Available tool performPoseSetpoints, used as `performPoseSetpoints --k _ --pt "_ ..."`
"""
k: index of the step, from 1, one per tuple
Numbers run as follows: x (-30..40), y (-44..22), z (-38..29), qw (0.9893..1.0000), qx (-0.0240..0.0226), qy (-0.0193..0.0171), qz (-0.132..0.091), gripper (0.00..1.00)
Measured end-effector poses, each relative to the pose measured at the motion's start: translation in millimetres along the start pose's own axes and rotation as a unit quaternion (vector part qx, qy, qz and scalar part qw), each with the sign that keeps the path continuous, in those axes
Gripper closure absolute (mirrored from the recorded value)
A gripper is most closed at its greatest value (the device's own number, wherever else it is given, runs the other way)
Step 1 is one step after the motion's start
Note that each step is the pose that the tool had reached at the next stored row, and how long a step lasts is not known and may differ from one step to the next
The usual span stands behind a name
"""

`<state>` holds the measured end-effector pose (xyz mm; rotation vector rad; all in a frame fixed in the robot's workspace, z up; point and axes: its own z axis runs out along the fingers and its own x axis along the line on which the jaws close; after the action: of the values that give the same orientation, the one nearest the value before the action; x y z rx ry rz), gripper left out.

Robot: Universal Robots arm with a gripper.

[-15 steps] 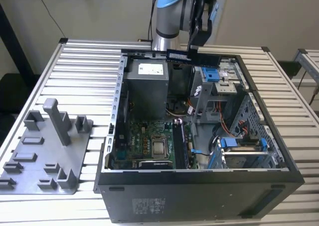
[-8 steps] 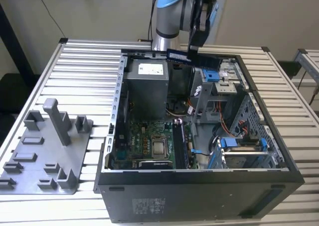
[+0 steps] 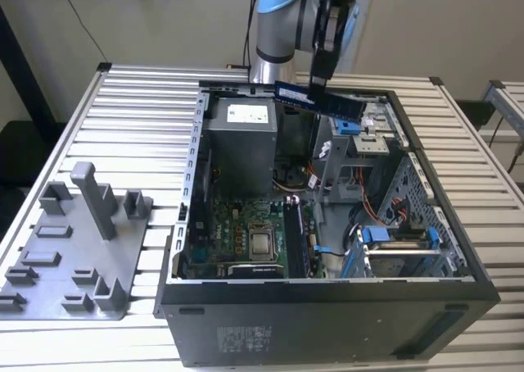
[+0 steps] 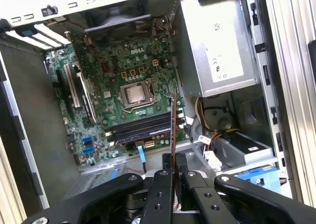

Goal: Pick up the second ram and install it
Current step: 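Insert the second ram into the second slot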

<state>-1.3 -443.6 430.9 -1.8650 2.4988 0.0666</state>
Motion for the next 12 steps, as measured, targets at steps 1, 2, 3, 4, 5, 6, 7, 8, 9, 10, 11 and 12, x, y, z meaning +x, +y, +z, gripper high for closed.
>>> performPoseSetpoints --k 1,2,3,4,5,6,7,8,9,10,11,12 --pt "0.0 0.0 0.1 1.0000 0.0002 0.0009 0.005 0.87" --pt "0.0 0.0 0.3 0.9999 0.0003 0.0016 0.010 0.87" --pt "0.0 0.0 0.4 0.9999 0.0003 0.0022 0.015 0.87" --pt "0.1 0.0 0.5 0.9998 0.0003 0.0024 0.021 0.87" --pt "0.1 0.0 0.7 0.9996 0.0003 0.0026 0.026 0.87" --pt "0.1 0.0 0.9 0.9995 0.0003 0.0027 0.032 0.87" --pt "0.0 0.0 1.1 0.9993 0.0003 0.0027 0.038 0.87" --pt "0.0 0.0 1.4 0.9990 0.0005 0.0028 0.044 0.87" --pt "0.0 -0.1 1.7 0.9987 0.0006 0.0028 0.051 0.87" --pt "0.0 -0.1 2.0 0.9984 0.0008 0.0028 0.057 0.87" --pt "0.1 -0.1 2.4 0.9980 0.0009 0.0028 0.063 0.87" --pt "0.1 -0.1 2.7 0.9976 0.0011 0.0028 0.069 0.87"
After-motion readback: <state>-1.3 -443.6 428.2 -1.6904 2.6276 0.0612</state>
